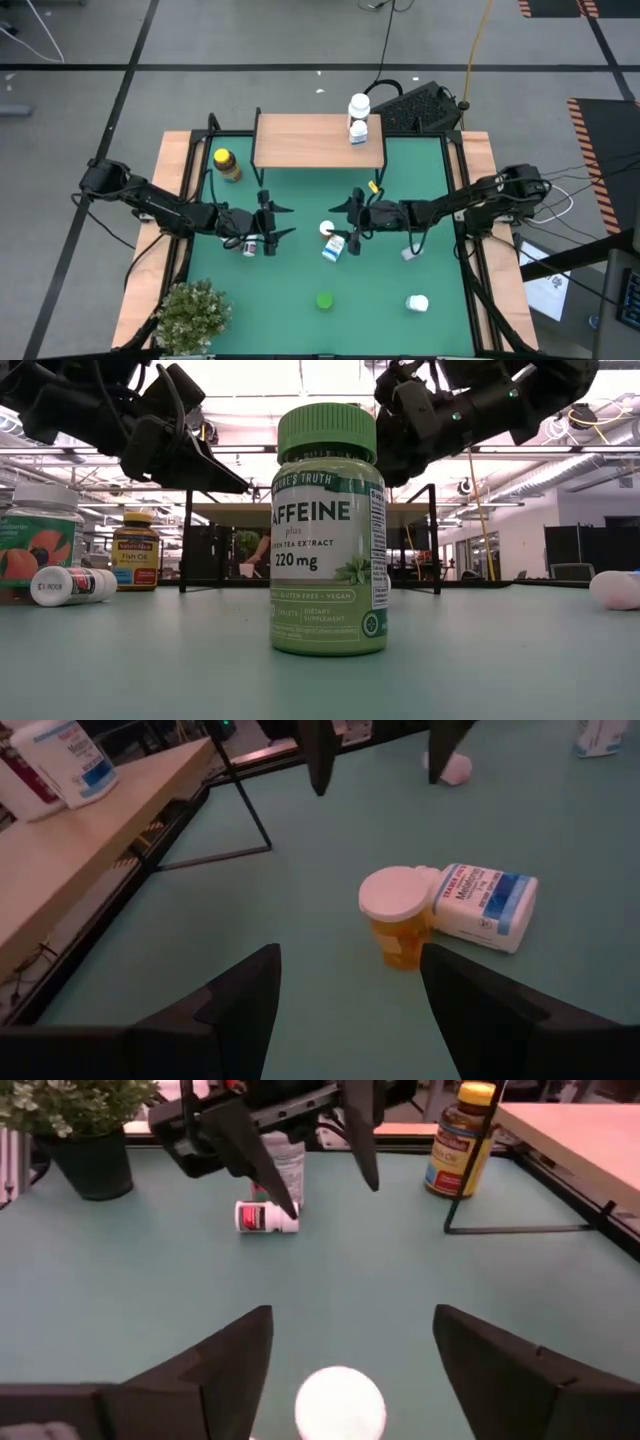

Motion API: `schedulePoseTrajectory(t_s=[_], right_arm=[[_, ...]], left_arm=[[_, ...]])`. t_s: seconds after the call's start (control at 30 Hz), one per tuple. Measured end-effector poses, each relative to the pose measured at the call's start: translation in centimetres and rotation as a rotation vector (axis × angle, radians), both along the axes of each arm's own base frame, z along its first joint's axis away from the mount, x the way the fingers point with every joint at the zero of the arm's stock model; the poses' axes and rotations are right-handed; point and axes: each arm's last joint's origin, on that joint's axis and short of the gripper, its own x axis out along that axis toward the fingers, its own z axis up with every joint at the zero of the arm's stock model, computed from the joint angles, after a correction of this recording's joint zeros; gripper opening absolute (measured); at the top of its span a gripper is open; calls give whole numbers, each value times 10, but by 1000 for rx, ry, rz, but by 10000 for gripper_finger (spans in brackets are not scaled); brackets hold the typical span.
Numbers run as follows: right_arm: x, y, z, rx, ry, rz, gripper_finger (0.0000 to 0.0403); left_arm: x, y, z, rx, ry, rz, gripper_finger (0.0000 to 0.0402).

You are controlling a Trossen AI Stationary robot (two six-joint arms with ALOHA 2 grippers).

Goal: Pick and place medicine bottles onto shelf by color
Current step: Put the orange medicine bottle on the shelf

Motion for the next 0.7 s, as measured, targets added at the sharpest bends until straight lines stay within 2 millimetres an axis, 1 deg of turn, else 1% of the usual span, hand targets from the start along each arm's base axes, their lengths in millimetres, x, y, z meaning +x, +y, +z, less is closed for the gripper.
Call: schedulePoseTrajectory(t_s=[0.13,0.23,0.47,0.57,0.7], right_arm=[[0,-2,-4,17,22,-14,286],[3,-2,-13,27,56,6,294],[20,-9,-33,9,122,25,312],[25,-11,-38,32,135,56,313],[26,-13,-45,40,165,63,308]], left_arm=[[0,-2,0,-18,-2,0,246],[0,-2,0,-23,-2,2,246],[0,-2,0,-24,-5,2,246],[0,-2,0,-23,-5,2,246],[0,-2,0,-21,-3,1,246]])
